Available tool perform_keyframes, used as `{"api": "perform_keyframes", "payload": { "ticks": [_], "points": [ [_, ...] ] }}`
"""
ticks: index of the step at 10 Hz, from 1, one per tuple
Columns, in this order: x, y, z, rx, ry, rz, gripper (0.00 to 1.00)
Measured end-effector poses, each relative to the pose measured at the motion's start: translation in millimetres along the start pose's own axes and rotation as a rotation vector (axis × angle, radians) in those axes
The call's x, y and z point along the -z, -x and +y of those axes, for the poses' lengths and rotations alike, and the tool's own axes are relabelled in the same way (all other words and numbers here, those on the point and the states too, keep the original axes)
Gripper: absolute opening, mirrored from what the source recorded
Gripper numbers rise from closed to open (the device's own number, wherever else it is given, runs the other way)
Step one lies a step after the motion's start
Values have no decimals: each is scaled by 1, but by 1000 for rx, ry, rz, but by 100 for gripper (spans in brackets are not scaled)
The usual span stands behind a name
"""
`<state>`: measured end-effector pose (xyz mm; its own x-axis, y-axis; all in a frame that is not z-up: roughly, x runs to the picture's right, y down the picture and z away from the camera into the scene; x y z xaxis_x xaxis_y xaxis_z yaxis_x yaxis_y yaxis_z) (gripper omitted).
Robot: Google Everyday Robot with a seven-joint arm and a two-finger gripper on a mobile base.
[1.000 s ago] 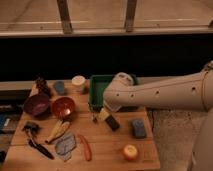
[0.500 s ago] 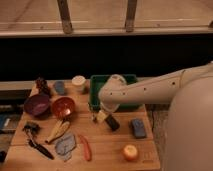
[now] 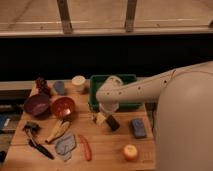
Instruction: Place eraser in table surface
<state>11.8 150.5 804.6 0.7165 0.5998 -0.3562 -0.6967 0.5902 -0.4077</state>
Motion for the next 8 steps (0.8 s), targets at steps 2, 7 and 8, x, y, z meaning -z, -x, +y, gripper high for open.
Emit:
{"api": "perform_keyframes", "payload": {
  "ticks": [2, 7, 8],
  "points": [
    [0, 0, 0, 1, 0, 0, 78],
    [-21, -15, -10, -28, -4, 68, 78],
    [-23, -19, -14, -40, -4, 77, 78]
  ]
}}
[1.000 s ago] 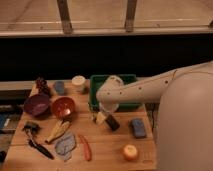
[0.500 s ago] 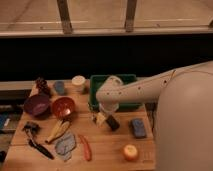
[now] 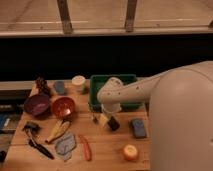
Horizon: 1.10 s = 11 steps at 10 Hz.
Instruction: Place eraser in table surface
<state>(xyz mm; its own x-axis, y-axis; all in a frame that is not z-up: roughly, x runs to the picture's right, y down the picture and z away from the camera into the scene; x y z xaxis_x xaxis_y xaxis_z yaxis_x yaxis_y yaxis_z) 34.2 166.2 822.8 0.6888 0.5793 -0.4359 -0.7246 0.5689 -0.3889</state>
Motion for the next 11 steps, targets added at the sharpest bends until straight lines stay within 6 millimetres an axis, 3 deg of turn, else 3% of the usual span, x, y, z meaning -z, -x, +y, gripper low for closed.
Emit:
{"api": "perform_keyframes", "payload": {
  "ticks": [4, 7, 9, 11],
  "points": [
    [-23, -15, -16, -47, 44, 34, 78],
    [-41, -12, -15, -46, 84, 53, 78],
    [-46, -12, -15, -54, 89, 65, 66],
    [-49, -10, -11, -53, 89, 73, 48]
  ]
}}
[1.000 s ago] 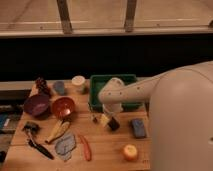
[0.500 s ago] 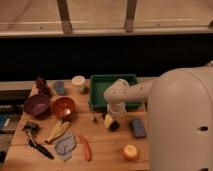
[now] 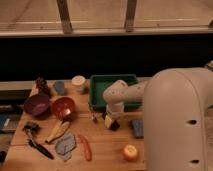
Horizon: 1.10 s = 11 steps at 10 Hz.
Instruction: Place eraser in table surface
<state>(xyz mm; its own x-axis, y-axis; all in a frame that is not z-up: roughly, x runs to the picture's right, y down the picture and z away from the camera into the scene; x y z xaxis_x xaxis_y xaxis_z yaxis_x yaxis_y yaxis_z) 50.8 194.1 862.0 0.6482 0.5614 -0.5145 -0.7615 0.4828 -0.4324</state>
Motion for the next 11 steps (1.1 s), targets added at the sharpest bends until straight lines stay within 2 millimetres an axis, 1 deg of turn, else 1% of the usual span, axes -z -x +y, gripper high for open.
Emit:
{"api": "perform_keyframes", "payload": {
  "ticks": [1, 2, 3, 4, 9, 10, 11],
  "points": [
    [-1, 1, 2, 2, 1, 2, 37],
    [-2, 1, 2, 0, 1, 4, 29],
    [-2, 0, 2, -2, -1, 4, 17],
    [-1, 0, 3, -1, -4, 5, 12],
    [11, -4, 3, 0, -29, -6, 11],
    [19, -6, 5, 4, -39, -15, 11],
    [31, -7, 5, 8, -57, -29, 11]
  ]
}}
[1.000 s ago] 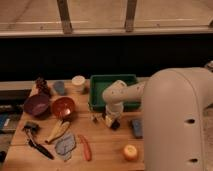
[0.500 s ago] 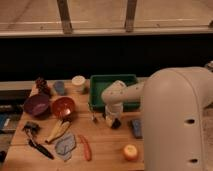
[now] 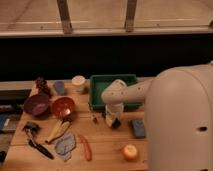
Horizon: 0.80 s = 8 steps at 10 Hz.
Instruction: Place eraser in table surface
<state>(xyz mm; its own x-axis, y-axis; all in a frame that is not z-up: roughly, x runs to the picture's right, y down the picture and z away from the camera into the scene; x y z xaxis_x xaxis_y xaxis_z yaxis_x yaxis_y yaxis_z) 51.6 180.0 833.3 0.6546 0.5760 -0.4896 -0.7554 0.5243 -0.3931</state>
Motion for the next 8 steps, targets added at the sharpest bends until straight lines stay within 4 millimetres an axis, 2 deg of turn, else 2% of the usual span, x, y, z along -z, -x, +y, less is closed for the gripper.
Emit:
{"api": "perform_keyframes", "payload": {
  "ticks": [2, 6, 8],
  "points": [
    [29, -1, -4, -1, -47, -37, 11],
    [109, 2, -21, 9, -186, -139, 11],
    [136, 4, -35, -7, -243, -197, 11]
  ]
}}
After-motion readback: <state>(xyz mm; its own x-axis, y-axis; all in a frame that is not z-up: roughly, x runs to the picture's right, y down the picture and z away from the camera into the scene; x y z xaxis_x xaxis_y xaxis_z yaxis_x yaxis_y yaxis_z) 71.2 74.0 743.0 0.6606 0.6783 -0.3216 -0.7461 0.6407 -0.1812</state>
